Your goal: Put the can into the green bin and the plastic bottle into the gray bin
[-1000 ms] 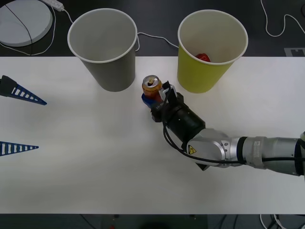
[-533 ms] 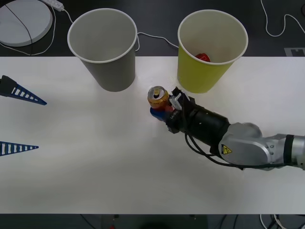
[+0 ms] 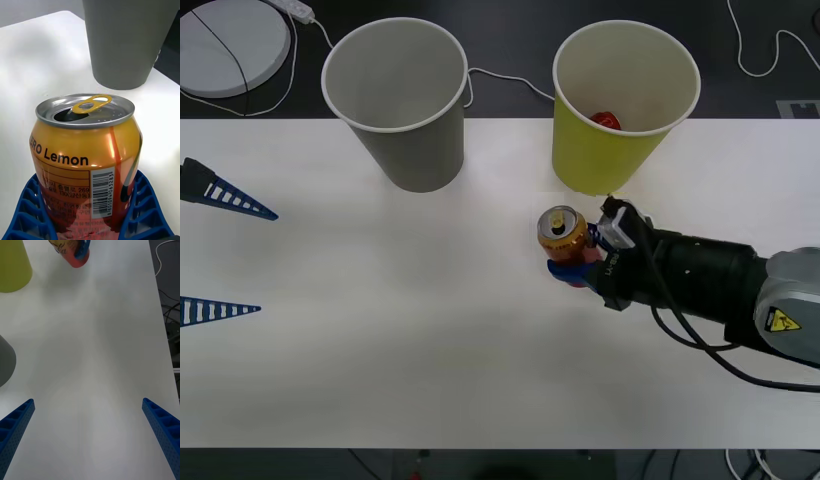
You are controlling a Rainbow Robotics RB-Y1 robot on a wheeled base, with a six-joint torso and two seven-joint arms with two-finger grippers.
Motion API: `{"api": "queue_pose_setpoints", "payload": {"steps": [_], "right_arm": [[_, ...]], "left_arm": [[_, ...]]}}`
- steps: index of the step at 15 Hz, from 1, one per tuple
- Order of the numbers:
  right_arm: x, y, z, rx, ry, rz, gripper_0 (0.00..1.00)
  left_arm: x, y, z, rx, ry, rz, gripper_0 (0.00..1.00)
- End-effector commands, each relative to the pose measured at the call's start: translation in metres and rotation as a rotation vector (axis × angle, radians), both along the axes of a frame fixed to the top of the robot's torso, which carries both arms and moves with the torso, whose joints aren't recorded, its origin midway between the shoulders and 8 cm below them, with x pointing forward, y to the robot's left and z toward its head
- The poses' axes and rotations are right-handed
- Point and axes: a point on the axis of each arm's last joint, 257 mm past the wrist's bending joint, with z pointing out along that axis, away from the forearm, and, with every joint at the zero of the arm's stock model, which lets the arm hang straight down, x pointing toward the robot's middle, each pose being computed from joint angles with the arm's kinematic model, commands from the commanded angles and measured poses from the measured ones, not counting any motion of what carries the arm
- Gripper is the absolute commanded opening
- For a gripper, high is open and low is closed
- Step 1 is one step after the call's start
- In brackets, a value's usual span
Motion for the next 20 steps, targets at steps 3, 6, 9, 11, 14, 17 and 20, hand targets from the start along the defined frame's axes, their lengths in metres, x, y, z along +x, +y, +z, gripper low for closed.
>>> {"api": "queue_pose_setpoints", "payload": {"steps": [3,6,9,11,14,17,20], "right_arm": [[-0.02,-0.045,0.031,-0.078,0.075,-0.029,0.0],[-0.029,-0.062,0.051,-0.083,0.164,-0.054,0.0],[-0.033,-0.084,0.08,-0.094,0.239,-0.074,0.0],[-0.037,-0.103,0.1,-0.119,0.296,-0.107,0.0],[-0.04,-0.129,0.128,-0.148,0.378,-0.191,0.0],[-0.042,-0.153,0.15,-0.192,0.421,-0.263,0.0],[-0.036,-0.179,0.172,-0.263,0.44,-0.298,0.0]], "left_arm": [[0.0,0.0,0.0,0.0,0.0,0.0,1.0],[0.0,0.0,0.0,0.0,0.0,0.0,1.0],[0.0,0.0,0.0,0.0,0.0,0.0,1.0],[0.0,0.0,0.0,0.0,0.0,0.0,1.0],[0.0,0.0,0.0,0.0,0.0,0.0,1.0],[0.0,0.0,0.0,0.0,0.0,0.0,1.0],[0.0,0.0,0.0,0.0,0.0,0.0,1.0]]}}
